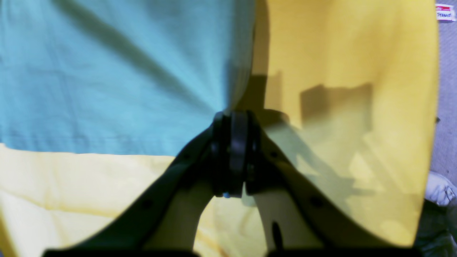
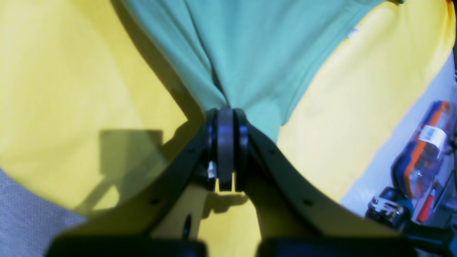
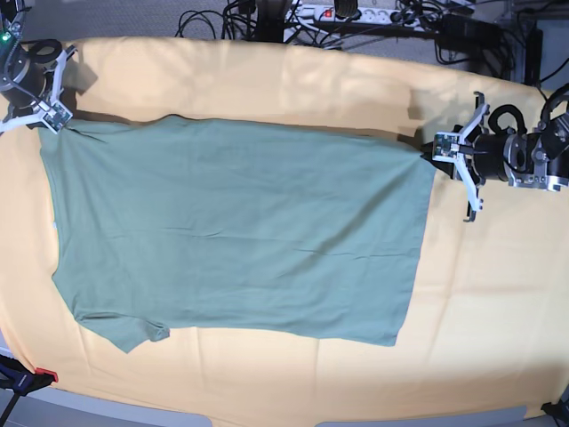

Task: Fold the T-shirt properly
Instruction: 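Pull the shoulder corners apart and toward the robot to flatten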

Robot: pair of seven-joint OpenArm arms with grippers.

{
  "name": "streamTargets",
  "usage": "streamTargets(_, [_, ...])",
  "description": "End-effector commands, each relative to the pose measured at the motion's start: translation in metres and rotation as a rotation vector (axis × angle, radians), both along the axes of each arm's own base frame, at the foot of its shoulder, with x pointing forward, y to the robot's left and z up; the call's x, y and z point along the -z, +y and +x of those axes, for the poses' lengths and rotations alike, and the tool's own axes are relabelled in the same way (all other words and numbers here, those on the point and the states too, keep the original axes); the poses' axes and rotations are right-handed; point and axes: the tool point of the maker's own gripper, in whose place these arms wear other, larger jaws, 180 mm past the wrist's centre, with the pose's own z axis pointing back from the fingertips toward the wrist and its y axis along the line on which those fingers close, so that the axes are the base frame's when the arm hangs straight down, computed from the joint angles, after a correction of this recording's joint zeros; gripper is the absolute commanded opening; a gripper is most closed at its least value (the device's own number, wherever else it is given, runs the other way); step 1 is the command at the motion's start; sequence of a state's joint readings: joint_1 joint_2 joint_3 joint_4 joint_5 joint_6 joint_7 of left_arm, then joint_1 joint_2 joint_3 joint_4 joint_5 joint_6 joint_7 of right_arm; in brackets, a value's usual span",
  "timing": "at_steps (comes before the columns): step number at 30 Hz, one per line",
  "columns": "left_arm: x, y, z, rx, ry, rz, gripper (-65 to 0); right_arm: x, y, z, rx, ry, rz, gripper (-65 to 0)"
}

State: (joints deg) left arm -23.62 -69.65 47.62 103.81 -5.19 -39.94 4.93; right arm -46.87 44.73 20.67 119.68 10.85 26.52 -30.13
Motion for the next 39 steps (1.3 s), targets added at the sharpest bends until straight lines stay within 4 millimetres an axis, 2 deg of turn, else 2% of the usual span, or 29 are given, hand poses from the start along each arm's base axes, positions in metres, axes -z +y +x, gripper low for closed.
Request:
streamTargets(1, [-0.011, 0.004, 0.004, -0.005, -0.018, -0.005, -65.0, -0.013, -0.003, 0.005, -0.013, -0.032, -0.024, -65.0])
streamTargets(5, [-0.017, -0.002, -0.001, -0.006, -0.002, -0.036, -65.0, -0.024, -0.016, -0.007, 0.007, -0.025, -0.056, -65.0])
streamTargets(9, [-0.029, -0.011, -0.012, 0.028, 0.0, -0.058, -65.0, -0.023, -0.014, -0.026, 0.009, 0.039, 0.003, -65.0])
streamTargets(15, [-0.044, -0.003, -0.025, 0.019, 0.024, -0.05, -65.0, -0.018, -0.018, -0.038, 0.009, 0.093, -0.019, -65.0])
streamTargets(19, [-0.052, -0.002, -0.039, -0.024, 0.095, -0.088, -65.0, -0.014, -0.009, -0.044, -0.014, 0.129, 0.028, -65.0])
streamTargets(24, [-0.033, 0.004, -0.077, -0.016, 0.209, -0.054, -65.0, -0.012, -0.01, -0.048, 0.003, 0.158, 0.033, -65.0])
streamTargets(27, [-0.022, 0.008, -0.089, 0.011, 0.229, -0.017, -65.0, -0.01, -0.011, -0.052, 0.005, 0.173, 0.025, -65.0])
streamTargets(34, [-0.017, 0.013, -0.091, 0.035, 0.217, 0.015, -65.0, -0.002, -0.01, -0.084, 0.008, 0.274, 0.003, -65.0])
streamTargets(39, [-0.018, 0.012, -0.091, 0.034, 0.22, 0.009, -65.0, -0.002, -0.006, -0.09, 0.003, 0.287, 0.008, -65.0])
